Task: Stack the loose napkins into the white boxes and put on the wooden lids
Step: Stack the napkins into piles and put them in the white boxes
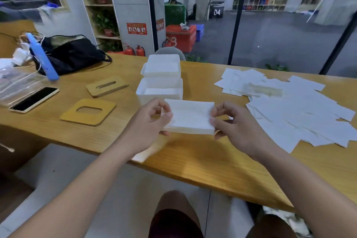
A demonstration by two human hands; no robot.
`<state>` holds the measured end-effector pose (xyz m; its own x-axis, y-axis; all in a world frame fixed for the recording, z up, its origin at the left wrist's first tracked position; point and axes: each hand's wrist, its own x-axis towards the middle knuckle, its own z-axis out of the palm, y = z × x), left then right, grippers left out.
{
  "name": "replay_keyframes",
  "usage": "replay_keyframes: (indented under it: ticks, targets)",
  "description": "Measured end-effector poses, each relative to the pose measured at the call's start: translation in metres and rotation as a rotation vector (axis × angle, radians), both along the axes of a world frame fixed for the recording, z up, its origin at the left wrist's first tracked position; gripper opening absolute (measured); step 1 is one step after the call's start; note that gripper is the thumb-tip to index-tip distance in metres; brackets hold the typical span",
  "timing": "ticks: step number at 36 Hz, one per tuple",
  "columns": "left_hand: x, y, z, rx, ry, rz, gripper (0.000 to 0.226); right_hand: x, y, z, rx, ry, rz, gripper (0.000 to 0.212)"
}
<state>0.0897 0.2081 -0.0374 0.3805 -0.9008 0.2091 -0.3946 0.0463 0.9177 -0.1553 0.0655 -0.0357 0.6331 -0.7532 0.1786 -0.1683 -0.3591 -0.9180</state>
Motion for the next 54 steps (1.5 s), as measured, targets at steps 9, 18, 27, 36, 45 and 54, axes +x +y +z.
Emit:
replay_keyframes:
  ticks: [9,18,27,36,45,54]
  targets:
    - [0.068,-0.027,0.037,0.054,-0.414,0.107,0.007,0.082,-0.028,0.042,-0.238,0.087,-0.046,0.011]
    - [0.119,-0.075,0.044,0.238,-0.653,0.214,0.014,0.148,-0.059,0.049,-0.294,0.184,-0.089,0.015]
    - [0.136,-0.098,0.039,0.375,-0.864,0.166,0.011,0.166,-0.078,0.039,-0.402,0.283,-0.071,0.016]
    - [0.129,-0.106,0.039,0.463,-1.013,0.159,0.024,0.166,-0.085,0.036,-0.641,0.513,-0.008,0.015]
    - [0.127,-0.112,0.041,0.478,-1.119,0.186,0.038,0.172,-0.097,0.050,-0.808,0.640,-0.025,0.024]
    - [0.124,-0.115,0.047,0.479,-1.016,0.134,0.021,0.177,-0.102,0.045,-0.510,0.593,0.028,0.046]
